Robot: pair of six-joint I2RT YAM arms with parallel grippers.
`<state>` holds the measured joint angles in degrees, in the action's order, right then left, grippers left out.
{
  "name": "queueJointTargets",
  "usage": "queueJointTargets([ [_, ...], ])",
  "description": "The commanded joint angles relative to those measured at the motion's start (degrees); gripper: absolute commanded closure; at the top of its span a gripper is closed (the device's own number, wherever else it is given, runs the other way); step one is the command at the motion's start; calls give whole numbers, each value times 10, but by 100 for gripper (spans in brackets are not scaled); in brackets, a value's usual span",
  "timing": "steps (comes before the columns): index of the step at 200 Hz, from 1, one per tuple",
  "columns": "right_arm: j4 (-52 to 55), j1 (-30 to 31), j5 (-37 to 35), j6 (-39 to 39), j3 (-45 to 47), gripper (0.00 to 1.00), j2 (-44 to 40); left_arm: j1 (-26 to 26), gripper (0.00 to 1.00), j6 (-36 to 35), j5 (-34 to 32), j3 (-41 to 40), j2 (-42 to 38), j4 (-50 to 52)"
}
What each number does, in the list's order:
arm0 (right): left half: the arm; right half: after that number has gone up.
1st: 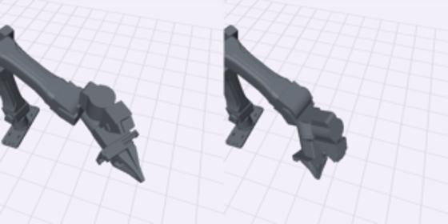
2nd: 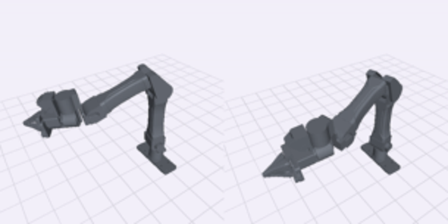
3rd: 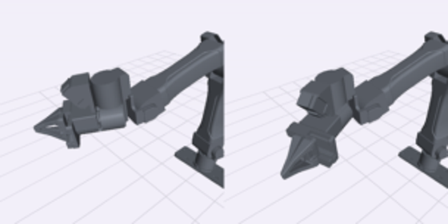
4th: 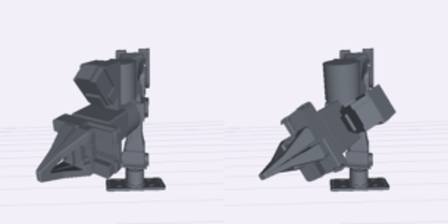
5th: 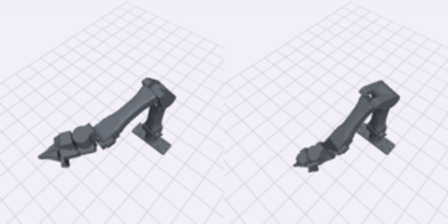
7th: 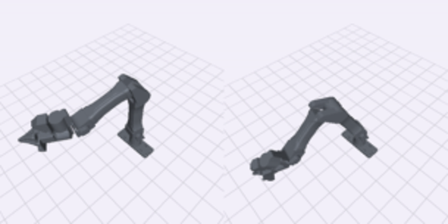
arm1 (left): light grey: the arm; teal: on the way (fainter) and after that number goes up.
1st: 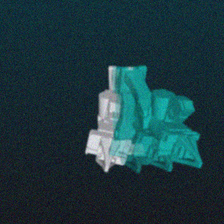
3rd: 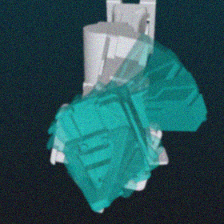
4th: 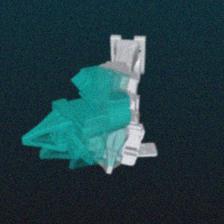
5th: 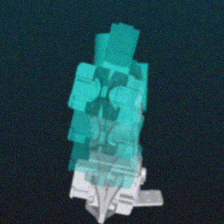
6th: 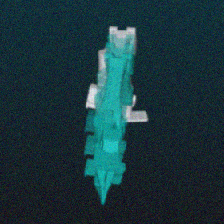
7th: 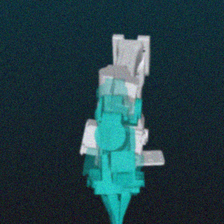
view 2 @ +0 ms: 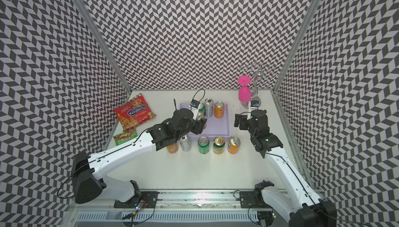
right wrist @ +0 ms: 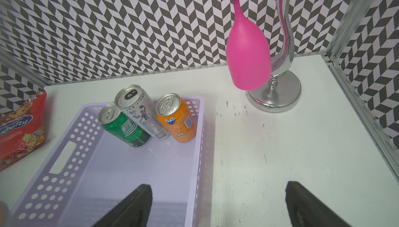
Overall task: Take out the drinks from the basket
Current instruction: Place the drink at the center of the board.
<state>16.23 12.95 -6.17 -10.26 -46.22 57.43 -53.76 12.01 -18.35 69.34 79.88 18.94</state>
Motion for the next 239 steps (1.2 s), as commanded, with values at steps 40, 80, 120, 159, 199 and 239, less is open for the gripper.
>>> queueJointTargets([
  [40, -31, -2, 1, 5, 2, 1, -4, -28, 44, -31, 35, -53, -132, -8],
  [80, -30, -3, 2, 6, 2, 1, -3, -45, 45, -22, 37, -87, -188, 25],
  [120, -30, -2, 3, 6, 0, 1, -2, -67, 45, 2, 32, -117, -215, 54],
  [159, -28, -3, 3, 7, -2, 0, 0, -106, 46, 48, -8, -190, -246, 39],
  [199, -28, -4, 2, 7, -2, 0, 0, -139, 46, 110, -46, -263, -267, 19],
  [239, -28, -3, 4, 8, -2, 0, -1, -152, 46, 158, -80, -315, -270, 10],
])
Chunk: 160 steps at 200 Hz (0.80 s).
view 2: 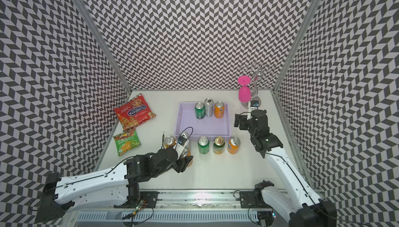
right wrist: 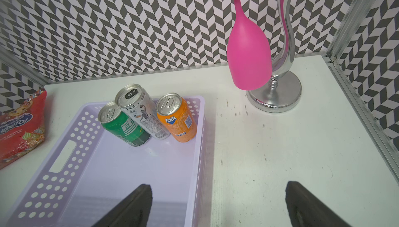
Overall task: Take out the drinks from the basket
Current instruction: Place the drink at the center of the board.
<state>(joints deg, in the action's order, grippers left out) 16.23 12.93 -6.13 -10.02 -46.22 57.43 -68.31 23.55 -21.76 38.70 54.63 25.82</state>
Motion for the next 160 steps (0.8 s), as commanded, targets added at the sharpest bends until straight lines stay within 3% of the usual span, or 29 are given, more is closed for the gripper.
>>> queueJointTargets([
  [1, -28, -3, 3, 6, -2, 0, -1, -6, 46, 43, -47, -10, -17, -59],
  [83, -29, -4, 7, 7, 0, 0, -7, -7, 45, 124, -115, -84, -33, -77],
  [160, -30, -3, 10, 7, 0, 0, -7, -7, 44, 140, -113, -122, -10, -108],
])
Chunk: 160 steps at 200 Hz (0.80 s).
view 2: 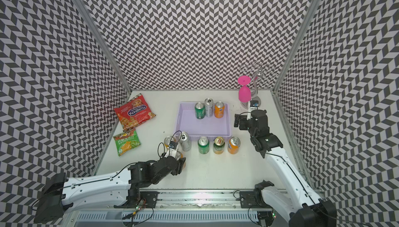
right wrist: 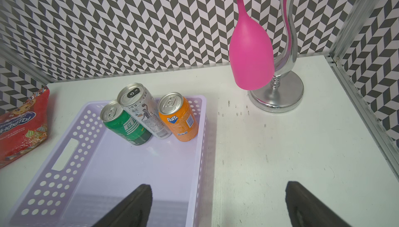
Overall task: Take out the drinks from the basket
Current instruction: Place the drink at the center of the board.
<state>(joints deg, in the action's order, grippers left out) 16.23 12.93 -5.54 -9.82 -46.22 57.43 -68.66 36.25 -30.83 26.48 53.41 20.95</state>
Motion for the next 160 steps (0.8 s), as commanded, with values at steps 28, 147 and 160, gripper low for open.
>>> queueJointTargets([
  [28, -29, -4, 4, 6, 0, 1, -7, -4, 43, 21, -21, -9, 18, -61],
  [147, -28, -3, 8, 8, 0, 0, -4, -4, 11, 22, -16, 5, 39, -39],
  [160, -28, -3, 8, 8, 0, 0, -4, -4, 10, 19, -16, 11, 38, -35],
])
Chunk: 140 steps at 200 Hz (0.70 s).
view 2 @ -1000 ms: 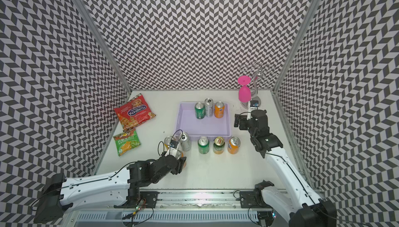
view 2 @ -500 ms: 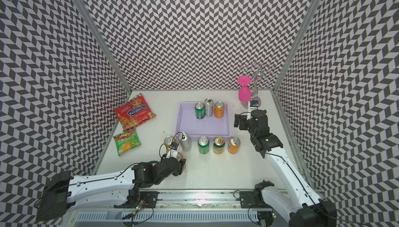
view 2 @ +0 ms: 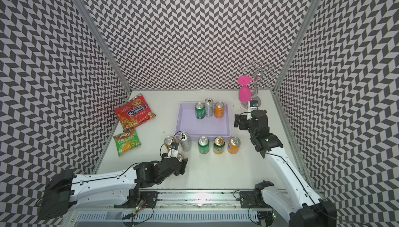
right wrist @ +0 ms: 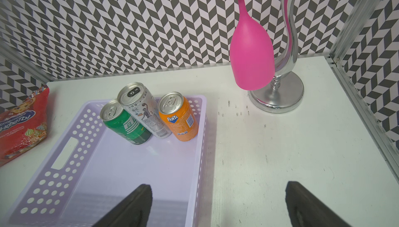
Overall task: Take out the drinks from the basket
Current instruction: Place the drink at the center of the board, then pick up the drink from the basket.
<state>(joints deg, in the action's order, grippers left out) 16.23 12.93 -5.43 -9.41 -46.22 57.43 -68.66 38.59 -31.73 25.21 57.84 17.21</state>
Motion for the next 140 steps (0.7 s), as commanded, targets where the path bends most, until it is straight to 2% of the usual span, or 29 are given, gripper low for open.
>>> queueJointTargets([
  [1, -28, -4, 7, 4, 0, 0, -4, -4, 10, -4, -6, 25, -7, 3],
  [87, -28, -3, 9, 4, -1, 1, -5, -4, 3, -37, 5, 92, -55, 72],
  [140, -32, -4, 23, 8, 0, 0, -5, 9, 1, -81, -16, 155, -92, 122],
])
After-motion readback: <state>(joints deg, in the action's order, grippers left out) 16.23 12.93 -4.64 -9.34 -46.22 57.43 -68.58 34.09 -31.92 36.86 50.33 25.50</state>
